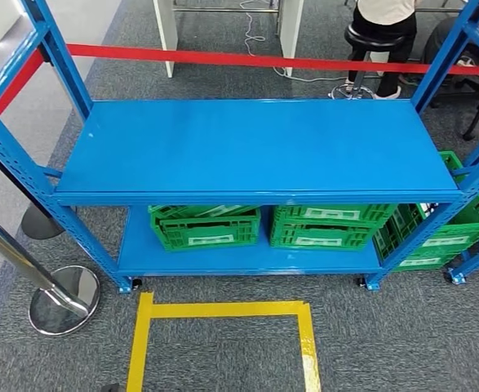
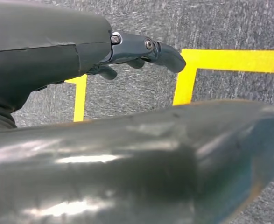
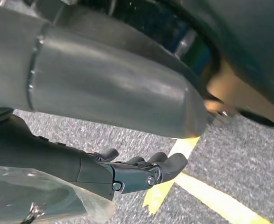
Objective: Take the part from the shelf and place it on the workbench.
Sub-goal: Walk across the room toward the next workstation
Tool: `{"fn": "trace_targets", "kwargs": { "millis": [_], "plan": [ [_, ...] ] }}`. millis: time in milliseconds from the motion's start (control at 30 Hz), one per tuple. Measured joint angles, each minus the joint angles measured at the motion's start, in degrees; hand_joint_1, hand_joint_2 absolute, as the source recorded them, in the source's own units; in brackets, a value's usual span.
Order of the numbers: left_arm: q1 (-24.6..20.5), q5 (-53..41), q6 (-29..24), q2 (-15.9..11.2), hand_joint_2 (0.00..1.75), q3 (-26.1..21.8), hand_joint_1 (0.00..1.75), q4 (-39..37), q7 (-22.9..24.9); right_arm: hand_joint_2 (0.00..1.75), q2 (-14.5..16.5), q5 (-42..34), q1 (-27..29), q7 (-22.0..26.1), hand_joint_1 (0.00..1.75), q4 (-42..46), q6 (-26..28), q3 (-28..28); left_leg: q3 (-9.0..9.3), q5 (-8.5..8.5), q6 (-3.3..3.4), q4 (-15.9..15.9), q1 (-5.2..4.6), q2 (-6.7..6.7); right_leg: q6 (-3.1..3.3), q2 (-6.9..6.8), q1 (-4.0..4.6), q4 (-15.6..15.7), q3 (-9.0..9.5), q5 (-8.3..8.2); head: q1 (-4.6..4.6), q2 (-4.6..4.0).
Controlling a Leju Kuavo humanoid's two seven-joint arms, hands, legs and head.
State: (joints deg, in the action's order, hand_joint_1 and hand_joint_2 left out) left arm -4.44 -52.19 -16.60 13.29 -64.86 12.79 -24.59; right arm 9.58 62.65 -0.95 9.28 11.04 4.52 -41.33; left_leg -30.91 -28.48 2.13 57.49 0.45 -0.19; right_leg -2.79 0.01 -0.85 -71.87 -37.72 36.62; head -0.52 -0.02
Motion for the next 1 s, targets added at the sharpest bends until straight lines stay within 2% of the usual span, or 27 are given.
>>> {"fn": "trace_targets", "kwargs": {
  "millis": [33,67,100,133,167,200,233,333,400,433,500,533,567,600,667,700,733,800,867,900,933,1000],
  "plan": [
    [0.03,0.14,0.08,-0.05,0.0,-0.1,0.0,0.0,0.0,0.0,0.02,0.01,0.07,-0.01,0.0,-0.01,-0.02,0.0,0.22,-0.22,0.03,0.01,0.0,-0.01,-0.16,-0.01,-0.05,-1.98,-1.56,-0.11,-0.02,0.0],
    [0.08,0.28,0.2,-0.11,0.0,-0.19,0.0,0.0,0.0,0.0,0.03,0.01,0.13,-0.01,0.0,-0.01,-0.03,0.0,0.53,-0.49,-0.01,0.01,0.01,-0.05,-0.28,-0.03,-0.12,-1.88,-2.13,-1.35,-0.03,0.0],
    [0.11,0.45,0.38,-0.16,0.0,-0.26,0.0,0.0,0.0,0.0,0.05,0.0,0.16,-0.01,0.0,-0.02,-0.05,0.0,0.97,-0.81,-0.12,0.02,0.03,-0.11,-0.32,-0.05,-0.22,0.53,-1.47,-3.61,-0.07,0.0],
    [0.13,0.61,0.57,-0.18,0.0,-0.36,0.0,0.0,-0.01,0.0,0.06,-0.01,0.14,0.01,0.0,-0.02,-0.08,0.0,1.45,-1.17,-0.3,0.03,0.05,-0.15,-0.31,-0.09,-0.32,4.28,-0.07,-6.18,-0.08,0.0],
    [0.11,0.81,0.74,-0.21,0.0,-0.5,0.0,0.0,-0.03,0.0,0.07,-0.02,0.09,0.04,0.0,-0.02,-0.1,0.0,1.79,-1.61,-0.62,0.09,-0.04,-0.19,-0.22,-0.12,-0.33,8.0,1.55,-7.89,-0.12,0.0],
    [0.06,1.03,0.87,-0.26,0.0,-0.68,0.0,0.0,-0.08,0.0,0.12,-0.02,0.0,0.08,0.0,-0.02,-0.13,0.0,2.01,-1.98,-0.98,0.15,-0.13,-0.22,0.1,-0.11,-0.31,10.81,3.01,-8.73,-0.13,0.0],
    [0.0,1.2,0.93,-0.32,0.0,-0.89,0.0,0.0,-0.13,0.0,0.17,-0.03,-0.05,0.12,0.0,-0.02,-0.16,0.0,2.11,-2.26,-1.34,0.16,-0.22,-0.22,0.46,-0.08,-0.23,12.29,3.88,-8.75,-0.09,0.0],
    [-0.22,1.43,0.98,-0.53,0.0,-1.41,0.0,0.0,-0.27,0.0,0.27,-0.02,0.04,0.17,0.0,-0.02,-0.25,-0.01,2.49,-2.74,-2.29,0.06,-0.13,-0.17,1.73,0.03,-0.08,12.99,4.7,-7.97,0.14,0.0],
    [-0.29,1.43,0.98,-0.69,0.0,-1.54,0.0,0.0,-0.31,0.0,0.3,0.02,0.05,0.18,0.0,-0.02,-0.34,-0.02,1.56,-4.3,-2.92,2.74,0.0,-0.12,2.5,-0.07,-0.24,13.34,5.3,-7.74,0.39,0.0],
    [-0.29,1.43,0.98,-0.78,0.0,-1.56,0.0,0.0,-0.32,0.0,0.32,0.05,0.0,0.19,0.0,-0.02,-0.43,-0.02,0.13,-5.68,-3.17,5.76,0.06,-0.09,2.81,-0.14,-0.28,13.44,5.63,-7.57,0.53,0.0],
    [-0.2,1.42,0.97,-0.9,0.0,-1.6,0.0,0.0,-0.32,0.0,0.34,0.09,-0.02,0.19,0.0,-0.02,-0.55,-0.02,-4.3,-8.44,-3.48,13.68,0.09,-0.08,3.19,-0.21,-0.22,13.45,6.21,-7.02,0.65,0.0],
    [-0.12,1.42,0.98,-0.95,0.0,-1.61,0.0,0.0,-0.31,0.0,0.34,0.1,0.03,0.19,0.0,-0.02,-0.6,-0.02,-6.02,-8.66,-3.5,16.22,0.09,-0.08,3.25,-0.17,-0.17,13.45,6.56,-6.71,0.66,0.0],
    [-0.04,1.41,0.98,-0.98,0.0,-1.62,0.0,0.0,-0.31,0.0,0.34,0.1,0.08,0.19,0.0,-0.02,-0.61,-0.02,-6.95,-7.75,-3.42,16.9,0.08,-0.08,3.26,-0.09,-0.12,13.45,6.99,-6.39,0.66,0.0],
    [0.01,1.41,0.99,-1.0,0.0,-1.62,0.0,0.0,-0.31,0.0,0.35,0.1,0.1,0.19,0.0,-0.02,-0.63,-0.02,-6.77,-5.64,-3.21,15.17,0.05,-0.08,3.24,0.0,-0.07,13.45,7.49,-6.06,0.66,0.0],
    [0.03,1.39,0.99,-1.13,0.0,-1.65,0.0,0.0,-0.24,0.0,0.43,0.14,0.09,0.19,0.0,-0.03,-0.72,-0.02,-4.59,-0.59,-2.37,8.24,-0.19,-0.05,3.03,0.12,0.05,13.48,8.41,-5.29,0.63,0.0],
    [-0.02,1.37,0.99,-1.22,0.0,-1.68,0.0,0.0,-0.16,0.0,0.5,0.16,0.06,0.2,0.0,-0.04,-0.79,-0.02,-3.39,0.81,-1.9,5.05,-0.38,-0.02,2.77,0.19,0.13,13.48,8.62,-4.88,0.59,0.0],
    [-0.09,1.36,0.99,-1.32,0.0,-1.7,0.0,0.0,-0.06,0.0,0.58,0.18,0.02,0.22,0.0,-0.05,-0.84,-0.02,-2.61,1.23,-1.55,3.11,-0.56,0.01,2.45,0.15,0.17,13.53,8.69,-4.55,0.54,0.0],
    [-0.14,1.33,1.0,-1.42,0.0,-1.73,0.0,0.0,0.16,0.0,0.69,0.23,-0.09,0.26,0.0,-0.07,-0.97,-0.02,-2.03,0.56,-1.13,1.88,-0.81,-0.01,1.75,0.02,0.18,13.82,8.78,-4.19,0.53,0.0],
    [-0.03,1.33,1.0,-1.44,0.0,-1.74,0.0,0.0,0.28,0.0,0.72,0.36,-0.23,0.3,0.0,-0.05,-1.09,-0.01,-1.36,0.57,-0.73,1.01,-0.48,-0.05,1.19,-0.12,0.14,13.67,9.02,-3.67,0.5,0.0],
    [-0.03,1.32,1.0,-1.47,0.0,-1.74,0.0,0.0,0.31,0.0,0.72,0.42,-0.29,0.32,0.0,-0.05,-1.13,-0.01,-0.94,0.64,-0.51,0.51,-0.27,-0.05,0.96,-0.12,0.17,12.37,8.44,-2.91,0.41,0.0],
    [-0.06,1.32,0.99,-1.5,0.0,-1.75,0.0,0.0,0.32,0.0,0.72,0.47,-0.32,0.35,0.0,-0.04,-1.15,0.0,-0.53,0.64,-0.31,0.14,-0.08,-0.02,0.76,-0.1,0.15,9.77,7.05,-1.68,0.33,0.0],
    [-0.15,1.31,1.02,-1.53,0.0,-1.78,0.0,0.0,0.34,0.0,0.72,0.51,-0.27,0.38,0.0,-0.04,-1.22,0.0,-0.13,0.23,-0.05,0.03,-0.08,0.02,0.39,-0.08,0.12,2.26,2.34,0.93,0.25,0.0]
  ]
}}
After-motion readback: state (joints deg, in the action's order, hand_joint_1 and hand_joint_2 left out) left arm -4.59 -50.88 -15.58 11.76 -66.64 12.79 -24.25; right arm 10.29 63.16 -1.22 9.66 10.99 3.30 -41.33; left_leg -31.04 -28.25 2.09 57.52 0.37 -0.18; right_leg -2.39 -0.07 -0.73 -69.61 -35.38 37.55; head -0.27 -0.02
